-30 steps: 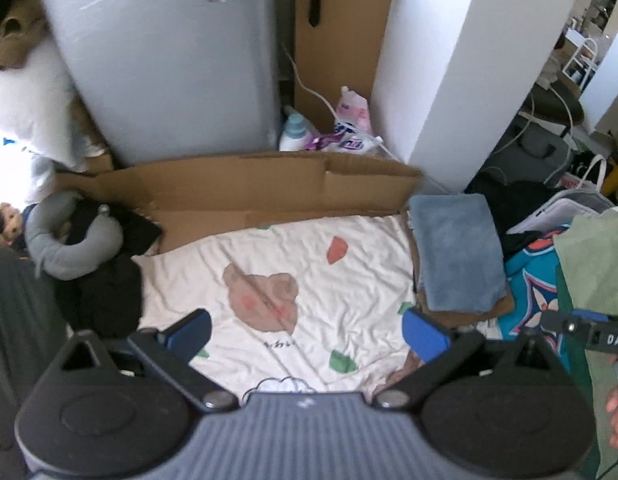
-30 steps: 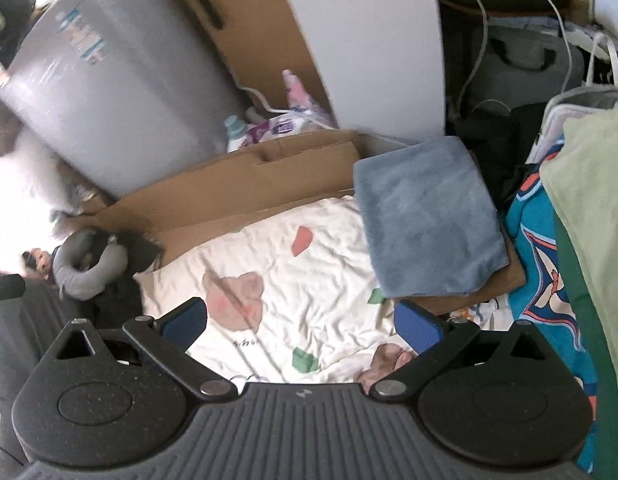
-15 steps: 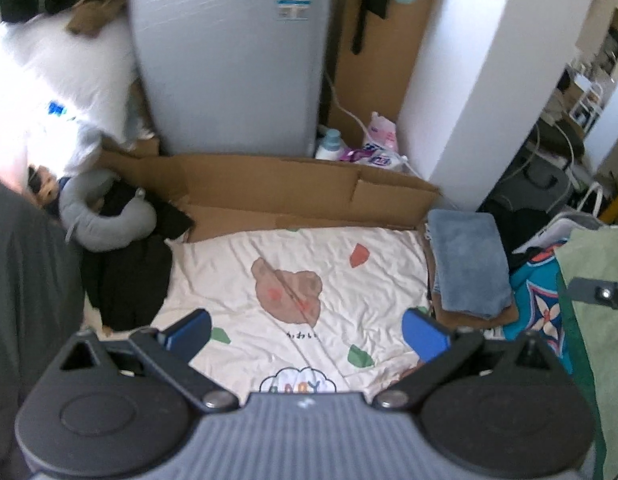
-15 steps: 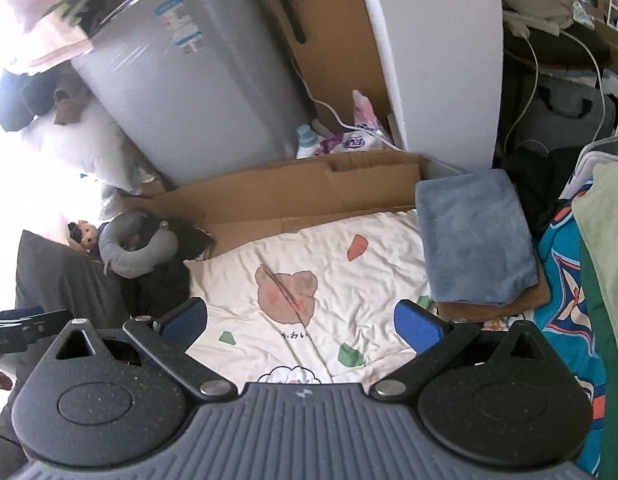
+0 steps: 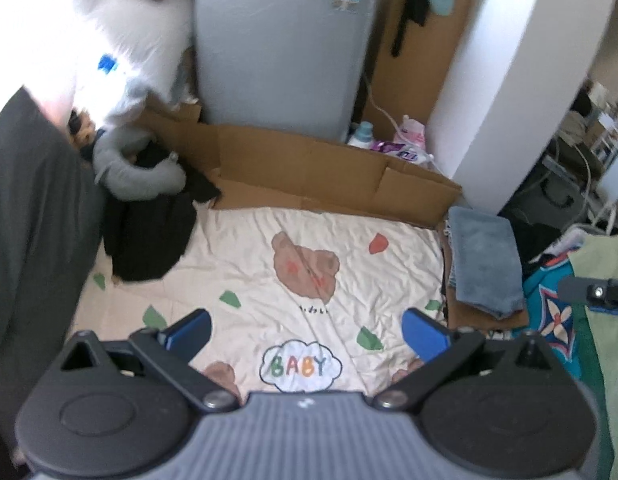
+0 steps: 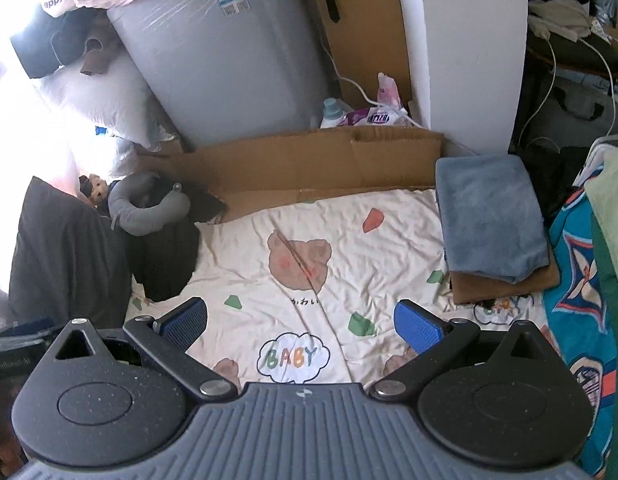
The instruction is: Fold clothes
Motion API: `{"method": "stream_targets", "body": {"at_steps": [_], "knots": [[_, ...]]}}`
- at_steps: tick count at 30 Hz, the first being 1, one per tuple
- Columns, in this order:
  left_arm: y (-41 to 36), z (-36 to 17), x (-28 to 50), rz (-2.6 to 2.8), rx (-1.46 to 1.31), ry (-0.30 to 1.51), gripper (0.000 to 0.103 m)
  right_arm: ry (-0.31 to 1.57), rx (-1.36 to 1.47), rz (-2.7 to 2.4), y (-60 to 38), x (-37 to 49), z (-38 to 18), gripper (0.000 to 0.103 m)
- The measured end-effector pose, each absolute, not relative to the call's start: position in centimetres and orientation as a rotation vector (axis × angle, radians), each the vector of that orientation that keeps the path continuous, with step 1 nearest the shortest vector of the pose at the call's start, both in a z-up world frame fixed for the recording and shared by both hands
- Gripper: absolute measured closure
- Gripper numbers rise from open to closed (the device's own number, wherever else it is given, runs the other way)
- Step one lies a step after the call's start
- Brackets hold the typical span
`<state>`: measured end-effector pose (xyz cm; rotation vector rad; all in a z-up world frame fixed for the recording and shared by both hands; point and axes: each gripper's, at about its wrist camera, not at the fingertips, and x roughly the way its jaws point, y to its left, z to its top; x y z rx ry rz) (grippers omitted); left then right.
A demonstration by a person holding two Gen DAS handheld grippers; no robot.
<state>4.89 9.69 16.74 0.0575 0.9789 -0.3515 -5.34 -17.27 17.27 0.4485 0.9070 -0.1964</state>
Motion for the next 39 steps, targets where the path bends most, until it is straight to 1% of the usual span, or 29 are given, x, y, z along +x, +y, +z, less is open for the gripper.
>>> {"method": "stream_targets", "body": {"at_steps": [12, 22, 26, 30, 34, 37, 39], "knots": [[8.8, 14.1, 2.5, -0.257, 0.053, 0.977, 0.000, 0.872, 0.373, -0.197, -14.6, -6.0, 14.0, 0.001], [6.2, 11.0, 1.4, -0.219, 0.075, 0.968, 0.000, 0.885, 0.276, -0.238, -14.2, -5.9, 10.6, 0.001], [5.8, 9.3, 1.1, -0.209, 0.055, 0.977, 0.000, 0.894, 0.291, -0.220, -14.6, -6.2, 9.0, 0.001], [4.8, 8.3, 0.9, -0.209, 0.127, 0.935, 0.000, 0.911, 0.267, -0.234, -14.7, -6.4, 7.4, 0.001], [4.3, 7.2, 1.0, -0.222, 0.134, 0.945, 0.000, 0.944, 0.224, -0.227, -13.9, -6.7, 5.6, 0.001], [4.3, 6.8, 1.1, -0.209, 0.136, 0.955, 0.000, 0.900, 0.197, -0.211, -13.5, -7.2, 5.9, 0.001], [4.5, 6.5, 1.4, -0.207, 0.126, 0.967, 0.000, 0.928, 0.197, -0.195, -13.6, -6.9, 5.5, 0.001]]}}
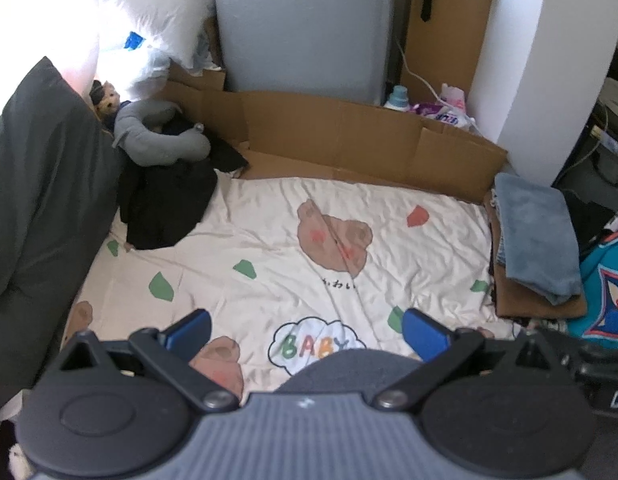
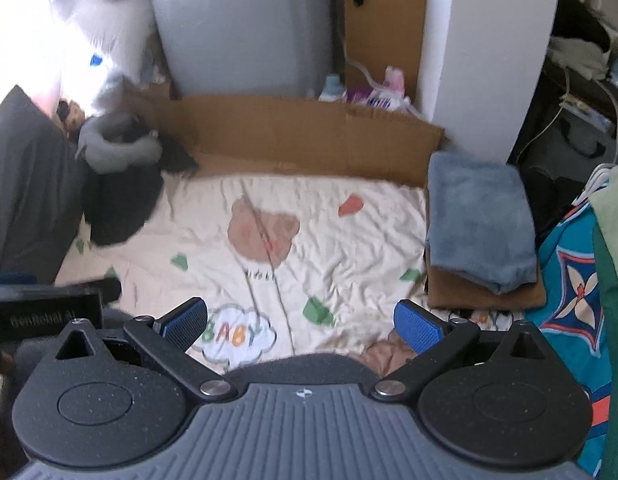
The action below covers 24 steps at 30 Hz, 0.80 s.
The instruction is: Fold clothes
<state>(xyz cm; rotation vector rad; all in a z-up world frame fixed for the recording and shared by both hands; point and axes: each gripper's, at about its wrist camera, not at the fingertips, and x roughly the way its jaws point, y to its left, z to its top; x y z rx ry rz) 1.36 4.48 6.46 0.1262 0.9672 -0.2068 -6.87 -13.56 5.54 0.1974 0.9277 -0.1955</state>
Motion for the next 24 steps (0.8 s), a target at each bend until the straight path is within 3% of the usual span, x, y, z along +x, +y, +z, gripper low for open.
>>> {"method": "stream_targets", "body": {"at_steps": [24], "knots": [[3.9, 5.6, 1.9, -0.211, 0.180, 1.000, 0.001, 0.966, 0.218, -0.168, -13.8, -6.0, 5.0, 0.001]]}}
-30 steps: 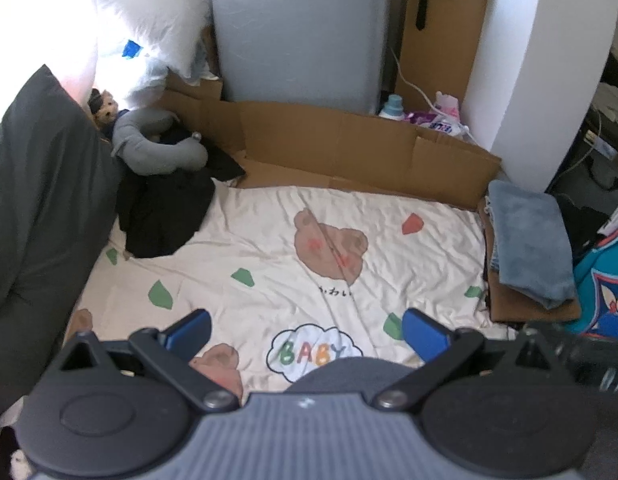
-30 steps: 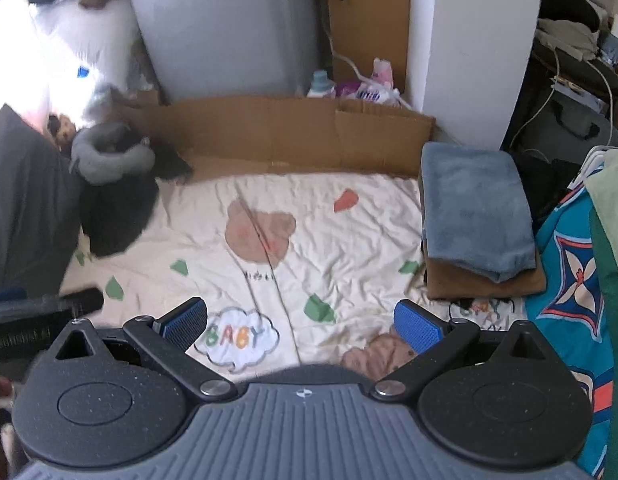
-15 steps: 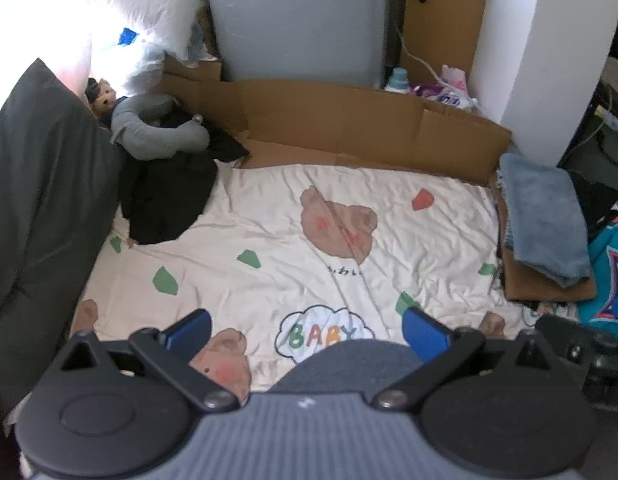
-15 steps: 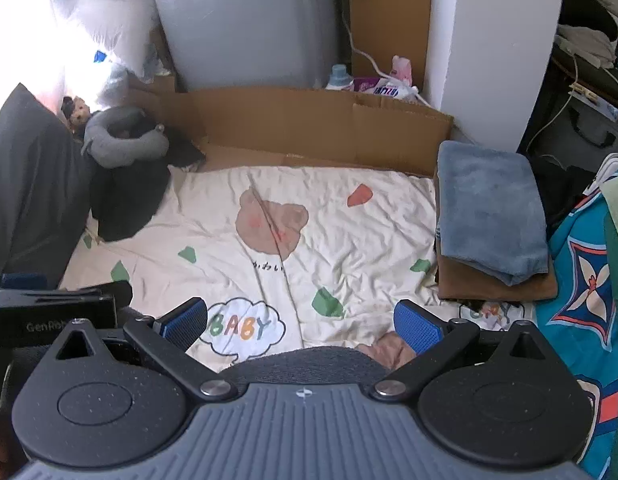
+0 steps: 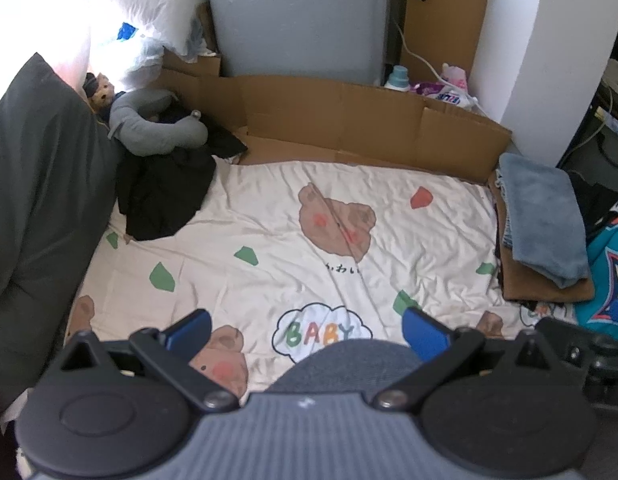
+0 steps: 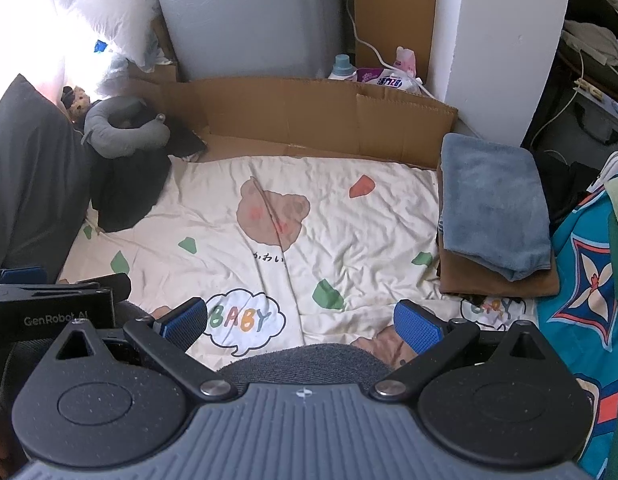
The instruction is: Fold clothes
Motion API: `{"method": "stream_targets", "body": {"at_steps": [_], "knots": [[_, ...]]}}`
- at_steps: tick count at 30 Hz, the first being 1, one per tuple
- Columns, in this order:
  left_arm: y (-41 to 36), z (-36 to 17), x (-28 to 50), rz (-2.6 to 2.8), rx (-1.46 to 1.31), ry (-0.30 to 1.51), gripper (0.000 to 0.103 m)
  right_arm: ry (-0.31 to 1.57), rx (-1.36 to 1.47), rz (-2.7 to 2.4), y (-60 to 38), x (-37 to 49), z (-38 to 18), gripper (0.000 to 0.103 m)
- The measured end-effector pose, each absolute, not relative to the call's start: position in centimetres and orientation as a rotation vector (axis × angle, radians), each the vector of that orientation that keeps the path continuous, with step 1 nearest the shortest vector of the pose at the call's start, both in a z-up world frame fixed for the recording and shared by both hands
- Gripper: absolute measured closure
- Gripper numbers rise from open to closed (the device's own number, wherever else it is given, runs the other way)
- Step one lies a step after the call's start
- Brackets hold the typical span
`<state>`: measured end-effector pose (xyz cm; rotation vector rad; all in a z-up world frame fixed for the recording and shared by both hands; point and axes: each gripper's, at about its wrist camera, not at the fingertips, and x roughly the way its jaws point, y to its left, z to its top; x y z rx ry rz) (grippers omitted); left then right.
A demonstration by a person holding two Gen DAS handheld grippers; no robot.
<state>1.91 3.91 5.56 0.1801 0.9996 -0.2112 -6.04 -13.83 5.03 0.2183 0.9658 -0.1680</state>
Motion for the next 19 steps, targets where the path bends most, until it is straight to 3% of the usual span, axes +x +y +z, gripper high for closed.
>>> {"method": "stream_targets", "body": {"at_steps": [19], "knots": [[4.04, 5.49, 2.04, -0.216, 0.178, 1.009, 0.001, 0.971, 0.243, -0.168, -14.17, -6.10, 4.95, 0.001]]}}
